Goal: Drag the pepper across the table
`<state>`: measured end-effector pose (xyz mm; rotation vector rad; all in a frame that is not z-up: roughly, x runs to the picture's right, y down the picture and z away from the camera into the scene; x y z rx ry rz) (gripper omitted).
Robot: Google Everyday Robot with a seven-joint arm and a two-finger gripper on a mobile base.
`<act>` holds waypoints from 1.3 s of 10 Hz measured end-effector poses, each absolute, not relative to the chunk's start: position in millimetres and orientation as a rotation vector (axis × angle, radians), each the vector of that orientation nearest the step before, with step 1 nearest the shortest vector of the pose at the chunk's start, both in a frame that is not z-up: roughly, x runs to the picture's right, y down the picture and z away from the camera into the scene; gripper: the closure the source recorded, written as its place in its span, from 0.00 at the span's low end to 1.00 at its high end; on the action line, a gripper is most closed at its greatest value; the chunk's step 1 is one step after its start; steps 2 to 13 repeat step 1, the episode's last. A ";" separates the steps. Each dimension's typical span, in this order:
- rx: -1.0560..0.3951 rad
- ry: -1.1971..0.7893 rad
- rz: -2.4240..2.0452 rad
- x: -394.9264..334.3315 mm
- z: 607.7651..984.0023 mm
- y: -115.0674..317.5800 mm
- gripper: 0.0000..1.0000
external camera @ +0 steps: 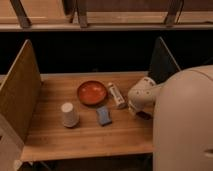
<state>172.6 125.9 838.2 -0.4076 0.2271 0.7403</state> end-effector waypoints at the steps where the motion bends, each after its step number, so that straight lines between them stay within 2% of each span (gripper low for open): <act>1: -0.408 0.230 0.741 174.0 837.9 126.5 1.00; 13: -0.408 0.230 0.741 174.0 837.9 126.5 1.00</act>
